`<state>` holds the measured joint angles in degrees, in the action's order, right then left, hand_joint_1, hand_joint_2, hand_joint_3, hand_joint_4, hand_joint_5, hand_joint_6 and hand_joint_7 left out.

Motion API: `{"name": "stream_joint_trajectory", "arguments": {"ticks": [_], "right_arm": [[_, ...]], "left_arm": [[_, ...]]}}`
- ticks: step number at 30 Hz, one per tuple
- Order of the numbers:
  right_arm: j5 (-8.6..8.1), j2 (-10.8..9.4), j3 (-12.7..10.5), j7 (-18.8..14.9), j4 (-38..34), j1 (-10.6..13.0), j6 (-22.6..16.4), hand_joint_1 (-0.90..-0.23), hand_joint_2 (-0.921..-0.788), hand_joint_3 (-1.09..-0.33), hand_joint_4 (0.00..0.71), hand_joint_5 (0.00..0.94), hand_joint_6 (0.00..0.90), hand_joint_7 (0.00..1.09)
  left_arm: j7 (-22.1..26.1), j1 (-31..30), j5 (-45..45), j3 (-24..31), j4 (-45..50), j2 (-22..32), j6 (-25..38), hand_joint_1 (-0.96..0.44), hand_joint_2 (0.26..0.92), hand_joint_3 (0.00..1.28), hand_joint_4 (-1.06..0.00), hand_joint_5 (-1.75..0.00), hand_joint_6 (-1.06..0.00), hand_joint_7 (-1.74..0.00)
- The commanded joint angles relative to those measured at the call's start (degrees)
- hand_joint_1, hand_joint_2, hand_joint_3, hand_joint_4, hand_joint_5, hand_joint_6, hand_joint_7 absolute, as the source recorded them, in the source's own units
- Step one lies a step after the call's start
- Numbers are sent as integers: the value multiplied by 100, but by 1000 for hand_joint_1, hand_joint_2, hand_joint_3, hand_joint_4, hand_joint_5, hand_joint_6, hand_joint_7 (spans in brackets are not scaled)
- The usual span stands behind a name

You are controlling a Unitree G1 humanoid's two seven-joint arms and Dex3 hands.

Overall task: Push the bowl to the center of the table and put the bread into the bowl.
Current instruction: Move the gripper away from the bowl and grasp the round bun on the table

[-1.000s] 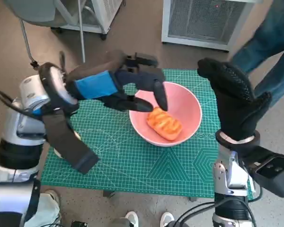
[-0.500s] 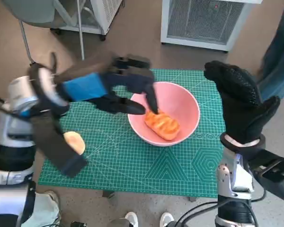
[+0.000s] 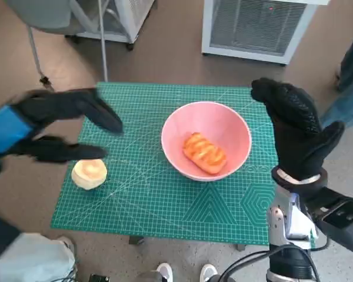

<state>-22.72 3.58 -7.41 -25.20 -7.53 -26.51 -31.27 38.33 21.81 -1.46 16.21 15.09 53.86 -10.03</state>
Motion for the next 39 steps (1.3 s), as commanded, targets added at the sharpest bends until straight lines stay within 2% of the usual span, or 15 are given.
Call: {"name": "stream_joint_trajectory", "arguments": {"ticks": [1, 9, 16, 28, 39], "right_arm": [[-61, -34, 54, 26, -17, 59, 270, -563, -921, -788, 186, 250, -1, 708], [-58, -1, 74, 9, -25, -24, 440, -552, -921, -798, 177, 262, -1, 705], [-19, 12, 99, -28, -50, -85, 506, -552, -921, -803, 122, 381, -1, 723], [-26, 61, 99, -68, -24, -102, 544, -553, -921, -810, 105, 417, -1, 728], [-60, 106, 64, -101, 9, -61, 572, -558, -921, -813, 91, 443, -1, 730]], "left_arm": [[1077, -1260, 104, 1342, 1531, 676, 1681, -99, 636, 2, -106, -23, -188, -117], [1438, -1900, 125, 1705, 1829, 643, 1804, -113, 628, 1, -100, -6, -207, -98], [1281, -2163, -254, 1470, 1899, 647, 1996, -113, 633, 3, -92, -1, -207, -80], [1114, -2108, -1025, 433, 1641, 796, 2597, -117, 660, 13, -45, 0, -172, -36], [578, -1638, -1386, -673, 145, 494, 2054, -80, 702, 21, -35, -1, -155, -12]]}}
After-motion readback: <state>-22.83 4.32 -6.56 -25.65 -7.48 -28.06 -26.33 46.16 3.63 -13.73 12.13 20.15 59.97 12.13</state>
